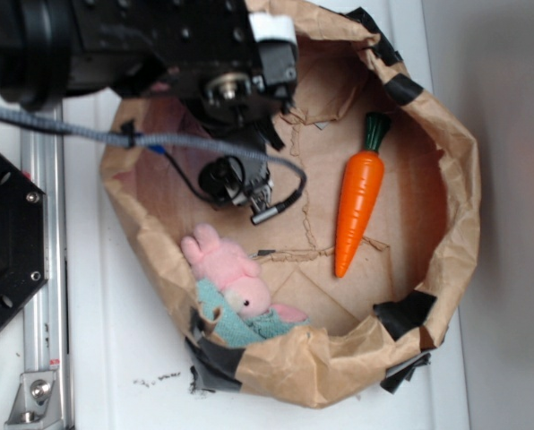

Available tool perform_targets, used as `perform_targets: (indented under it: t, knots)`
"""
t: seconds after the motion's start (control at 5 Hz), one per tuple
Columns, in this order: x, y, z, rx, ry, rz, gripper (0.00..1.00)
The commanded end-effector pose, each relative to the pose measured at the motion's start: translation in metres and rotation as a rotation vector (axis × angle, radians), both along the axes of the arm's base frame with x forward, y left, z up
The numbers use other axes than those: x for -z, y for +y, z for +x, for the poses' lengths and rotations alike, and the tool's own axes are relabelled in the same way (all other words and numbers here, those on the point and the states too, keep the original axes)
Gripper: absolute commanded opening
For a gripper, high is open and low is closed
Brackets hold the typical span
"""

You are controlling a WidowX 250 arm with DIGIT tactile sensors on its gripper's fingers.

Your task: Grab the black box.

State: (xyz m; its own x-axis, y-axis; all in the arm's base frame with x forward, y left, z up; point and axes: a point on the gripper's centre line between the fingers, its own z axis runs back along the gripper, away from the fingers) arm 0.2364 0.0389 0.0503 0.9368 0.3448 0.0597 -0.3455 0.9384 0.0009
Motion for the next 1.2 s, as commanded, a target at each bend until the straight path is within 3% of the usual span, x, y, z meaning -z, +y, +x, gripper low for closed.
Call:
perform_targets:
  t: [0.0, 0.2, 0.4, 0.8, 1.0]
  knots:
    - [0.027, -0.020, 0.017, -0.018, 0.011, 0.025, 1.00]
    - [0.032, -0.019, 0.030, -0.039, 0.030, 0.030, 0.98]
    - [0.025, -0.014, 0.028, -0.045, 0.021, 0.003, 0.00]
    - [0.005, 0.000, 0.020, -0.058, -0.005, -0.009, 0.00]
    - [-0.031, 0.009, 0.020, -0.093, -0.048, 0.030, 0.00]
